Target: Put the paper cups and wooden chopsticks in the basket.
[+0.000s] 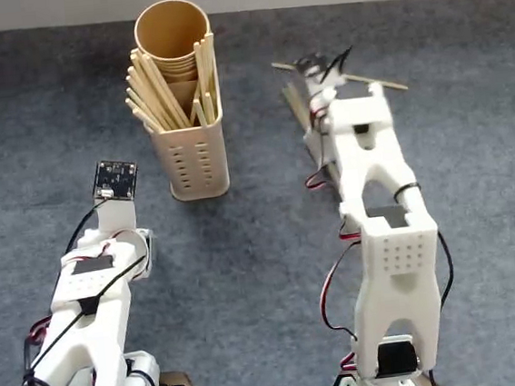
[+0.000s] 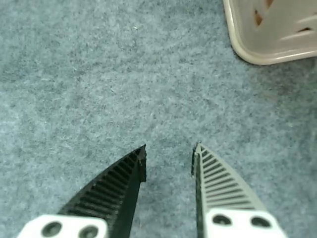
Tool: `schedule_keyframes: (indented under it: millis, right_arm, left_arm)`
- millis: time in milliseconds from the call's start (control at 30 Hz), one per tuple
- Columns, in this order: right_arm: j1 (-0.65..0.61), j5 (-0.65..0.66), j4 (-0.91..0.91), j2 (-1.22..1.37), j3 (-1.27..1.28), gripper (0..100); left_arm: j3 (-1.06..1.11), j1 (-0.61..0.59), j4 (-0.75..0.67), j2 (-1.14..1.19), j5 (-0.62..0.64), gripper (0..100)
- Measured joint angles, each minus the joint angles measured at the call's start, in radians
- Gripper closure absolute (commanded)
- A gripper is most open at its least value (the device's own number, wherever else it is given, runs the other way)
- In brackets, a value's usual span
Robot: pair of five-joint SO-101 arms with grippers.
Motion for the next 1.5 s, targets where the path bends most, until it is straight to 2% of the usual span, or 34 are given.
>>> schedule_keyframes:
  millis: [200,367,533,733,933,1033,1500]
  right_arm:
    - [-0.011,-0.114,0.087,-0.345,-0.115,99.2]
    - [-0.199,-0.183,0.060,-0.709,-0.114,99.2]
    - [-0.387,-0.230,-0.086,-0.945,0.037,99.2]
    - [-0.531,-0.241,-0.471,-1.125,0.381,99.2]
    - [-0.560,-0.198,-0.959,-1.162,0.847,99.2]
    - [-0.560,-0.195,-1.079,-1.142,0.896,99.2]
    - [-0.545,-0.195,-1.162,-0.833,0.787,98.8]
  left_arm:
    - [0.000,0.000,0.000,0.000,0.000,82]
    - [0.000,0.000,0.000,0.000,0.000,82]
    - [0.000,0.000,0.000,0.000,0.000,82]
    - [0.000,0.000,0.000,0.000,0.000,82]
    - [0.000,0.000,0.000,0.000,0.000,82]
    - [0.000,0.000,0.000,0.000,0.000,82]
    - [0.000,0.000,0.000,0.000,0.000,82]
